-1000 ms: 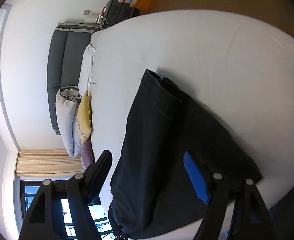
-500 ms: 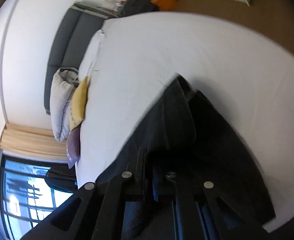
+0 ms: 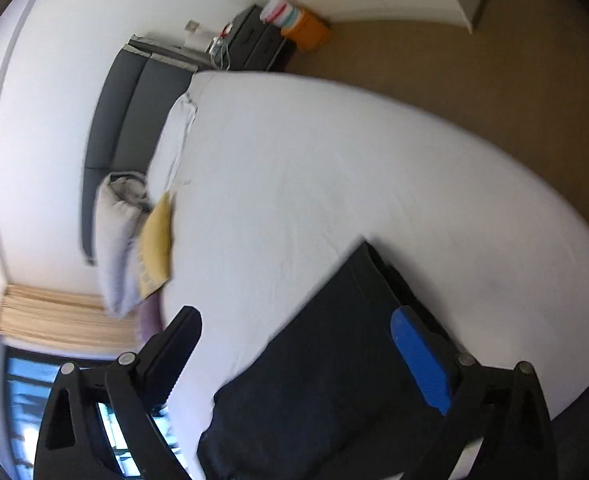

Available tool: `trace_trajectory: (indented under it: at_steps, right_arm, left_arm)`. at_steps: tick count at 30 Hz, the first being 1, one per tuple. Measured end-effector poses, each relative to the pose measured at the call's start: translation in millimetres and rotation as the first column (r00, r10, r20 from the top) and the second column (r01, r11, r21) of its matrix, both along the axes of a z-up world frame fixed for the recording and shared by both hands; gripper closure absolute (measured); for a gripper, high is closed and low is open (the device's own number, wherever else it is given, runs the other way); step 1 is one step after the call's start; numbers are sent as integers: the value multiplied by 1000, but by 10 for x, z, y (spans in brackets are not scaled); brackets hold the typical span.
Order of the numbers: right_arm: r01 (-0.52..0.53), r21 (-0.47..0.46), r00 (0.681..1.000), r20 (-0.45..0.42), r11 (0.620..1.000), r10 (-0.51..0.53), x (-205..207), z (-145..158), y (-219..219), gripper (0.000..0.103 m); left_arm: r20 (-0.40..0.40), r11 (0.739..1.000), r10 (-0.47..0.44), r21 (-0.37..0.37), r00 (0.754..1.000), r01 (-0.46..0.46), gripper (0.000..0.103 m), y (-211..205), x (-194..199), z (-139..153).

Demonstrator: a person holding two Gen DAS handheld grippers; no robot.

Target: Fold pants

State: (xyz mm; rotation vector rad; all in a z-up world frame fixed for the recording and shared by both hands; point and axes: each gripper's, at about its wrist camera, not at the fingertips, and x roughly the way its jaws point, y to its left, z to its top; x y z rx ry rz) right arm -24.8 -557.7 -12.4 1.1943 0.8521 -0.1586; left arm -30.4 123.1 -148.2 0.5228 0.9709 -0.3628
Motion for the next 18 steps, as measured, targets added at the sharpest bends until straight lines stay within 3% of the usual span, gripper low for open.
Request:
trace_trajectory:
  at_steps: [2, 7, 12, 18]
  right_arm:
    - [6, 18, 1000, 17, 1000, -6, -253, -163, 4, 18]
    - [-15, 249, 1000, 24, 969, 9, -670, -777, 300, 38]
    - [-41, 395, 999, 32, 918, 31, -506, -1130, 636, 40]
    - [8, 466, 999, 23, 885, -22, -400, -1284, 757, 41]
  left_arm:
    - [-8, 1000, -7, 7, 1000, 7, 96, -6, 13, 7]
    - [-17, 1000, -13, 26, 1000, 13, 96, -34, 50, 16]
    - [-18, 999, -9, 41, 1000, 9, 96, -88, 70, 19]
    - [-14, 999, -9, 35, 1000, 9, 96, -94, 69, 6]
